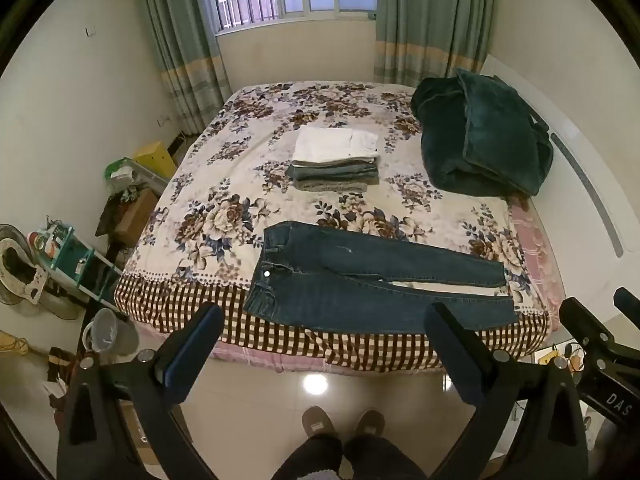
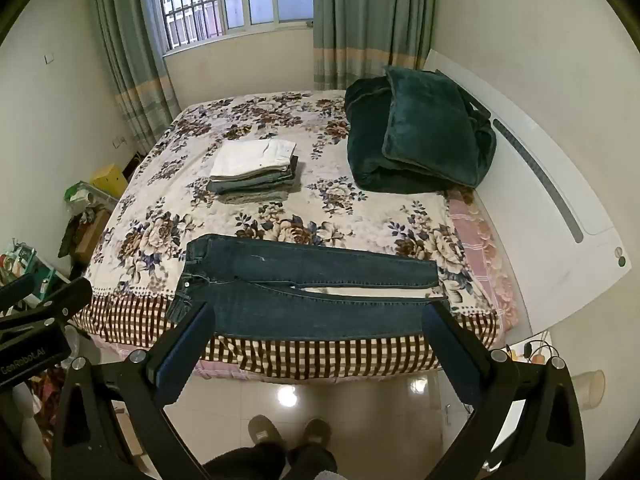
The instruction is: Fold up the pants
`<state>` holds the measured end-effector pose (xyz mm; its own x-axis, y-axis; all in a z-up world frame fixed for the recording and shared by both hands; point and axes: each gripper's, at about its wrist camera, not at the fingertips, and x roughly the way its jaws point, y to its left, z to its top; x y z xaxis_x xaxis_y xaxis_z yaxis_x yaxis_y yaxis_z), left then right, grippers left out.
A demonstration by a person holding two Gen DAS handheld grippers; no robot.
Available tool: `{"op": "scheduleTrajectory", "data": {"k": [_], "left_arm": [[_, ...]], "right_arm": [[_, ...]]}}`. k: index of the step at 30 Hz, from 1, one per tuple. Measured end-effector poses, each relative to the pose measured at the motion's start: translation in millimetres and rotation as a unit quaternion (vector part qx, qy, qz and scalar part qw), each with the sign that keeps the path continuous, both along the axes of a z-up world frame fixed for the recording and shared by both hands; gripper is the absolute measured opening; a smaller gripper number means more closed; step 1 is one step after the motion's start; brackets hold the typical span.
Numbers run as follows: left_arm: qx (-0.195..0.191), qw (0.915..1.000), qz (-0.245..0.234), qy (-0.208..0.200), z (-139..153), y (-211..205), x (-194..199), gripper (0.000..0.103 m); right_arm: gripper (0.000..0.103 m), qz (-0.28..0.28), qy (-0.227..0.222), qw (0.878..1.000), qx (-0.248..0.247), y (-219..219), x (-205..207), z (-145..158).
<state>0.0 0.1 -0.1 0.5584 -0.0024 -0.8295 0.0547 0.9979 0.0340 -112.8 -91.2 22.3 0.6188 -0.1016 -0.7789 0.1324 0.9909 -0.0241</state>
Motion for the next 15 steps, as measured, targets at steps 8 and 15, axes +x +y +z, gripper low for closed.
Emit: {"op": "scheduleTrajectory", "data": {"k": [8,15], "left_arm": [[0.002,1.0000,-0.001,0.001,-2.9,1.2,0.4,0.103],[0.004,1.0000,0.000,0.001,-2.3,-0.8,0.7,0.103]], "right_arm": [[0.103,-0.002,0.002,1.000,-0.001,0.4,1.8,-0.1],[0.103,-0.002,0.003,1.000,-0.002,1.7,3.1,-0.3]]}}
